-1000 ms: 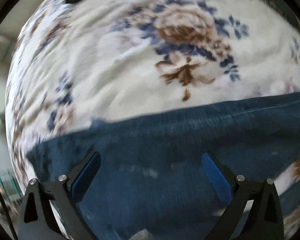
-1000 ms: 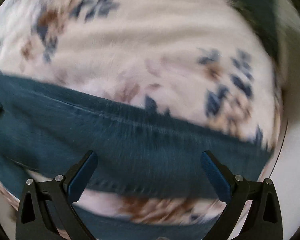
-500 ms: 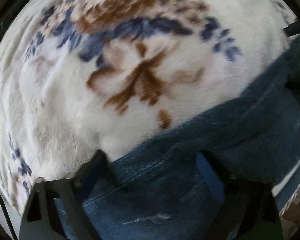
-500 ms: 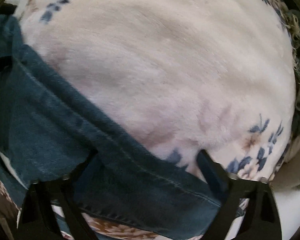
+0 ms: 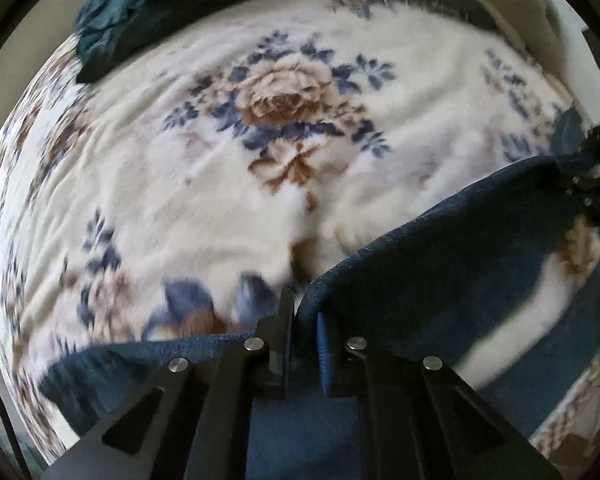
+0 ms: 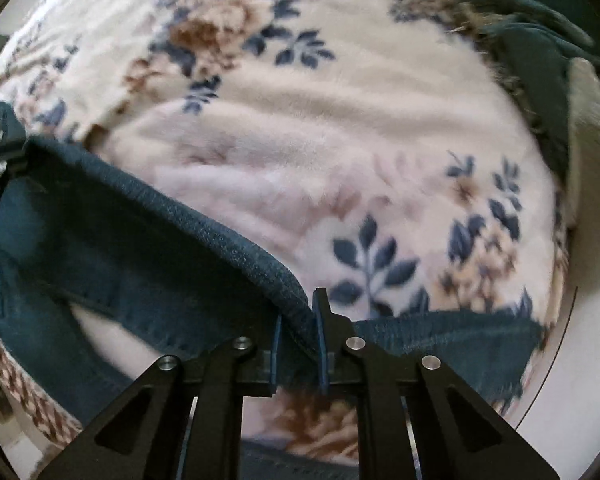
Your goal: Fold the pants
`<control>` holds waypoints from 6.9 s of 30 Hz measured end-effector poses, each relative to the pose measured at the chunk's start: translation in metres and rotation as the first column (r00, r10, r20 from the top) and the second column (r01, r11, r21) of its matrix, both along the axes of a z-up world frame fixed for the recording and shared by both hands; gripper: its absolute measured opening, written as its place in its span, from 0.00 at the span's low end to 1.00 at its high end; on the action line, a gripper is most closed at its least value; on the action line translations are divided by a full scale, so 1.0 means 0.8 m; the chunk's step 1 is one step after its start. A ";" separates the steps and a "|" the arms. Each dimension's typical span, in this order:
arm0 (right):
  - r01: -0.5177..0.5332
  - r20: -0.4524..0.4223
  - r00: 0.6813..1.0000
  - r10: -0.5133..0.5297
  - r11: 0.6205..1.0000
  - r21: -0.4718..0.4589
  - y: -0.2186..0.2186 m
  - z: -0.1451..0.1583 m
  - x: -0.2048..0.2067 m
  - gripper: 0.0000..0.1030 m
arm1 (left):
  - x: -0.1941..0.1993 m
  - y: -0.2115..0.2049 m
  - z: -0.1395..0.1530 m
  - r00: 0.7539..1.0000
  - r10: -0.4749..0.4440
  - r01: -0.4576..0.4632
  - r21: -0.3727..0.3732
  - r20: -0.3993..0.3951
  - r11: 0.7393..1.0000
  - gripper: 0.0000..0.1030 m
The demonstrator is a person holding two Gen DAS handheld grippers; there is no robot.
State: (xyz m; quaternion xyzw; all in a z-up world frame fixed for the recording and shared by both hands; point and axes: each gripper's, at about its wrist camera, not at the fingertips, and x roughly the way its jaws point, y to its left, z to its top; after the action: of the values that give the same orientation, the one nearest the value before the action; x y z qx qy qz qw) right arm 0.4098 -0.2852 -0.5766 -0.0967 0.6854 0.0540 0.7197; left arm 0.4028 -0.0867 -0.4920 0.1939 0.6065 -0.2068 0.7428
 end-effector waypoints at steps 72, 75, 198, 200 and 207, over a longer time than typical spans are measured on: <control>0.710 0.201 0.351 -0.914 0.400 0.580 -0.272 0.146 -0.363 0.07 | -0.208 -0.087 -0.048 0.904 0.424 -0.413 0.144 -0.054 0.899 0.88; 0.761 0.127 0.366 -0.922 0.375 0.529 -0.288 0.087 -0.372 0.07 | -0.209 -0.090 -0.057 0.903 0.426 -0.413 0.157 -0.057 0.897 0.88; 0.866 -0.112 0.175 -0.978 0.099 0.490 -0.184 0.019 -0.418 0.84 | -0.224 0.016 0.003 0.866 0.494 -0.492 0.047 -0.078 0.869 0.94; 0.872 -0.063 0.108 -0.992 0.064 0.485 -0.245 0.030 -0.443 0.84 | -0.233 -0.062 -0.001 0.914 0.397 -0.395 0.043 -0.084 0.918 0.94; 0.881 -0.005 0.266 -0.964 0.241 0.408 -0.401 0.037 -0.391 0.84 | -0.250 -0.272 -0.014 0.988 0.141 -0.135 0.095 -0.056 0.986 0.94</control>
State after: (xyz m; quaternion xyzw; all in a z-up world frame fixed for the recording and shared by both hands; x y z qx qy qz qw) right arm 0.0973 -0.6058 -0.5474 0.4449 0.4919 -0.2822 0.6931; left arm 0.2025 -0.3046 -0.5035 0.1788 0.6501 -0.1329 0.7264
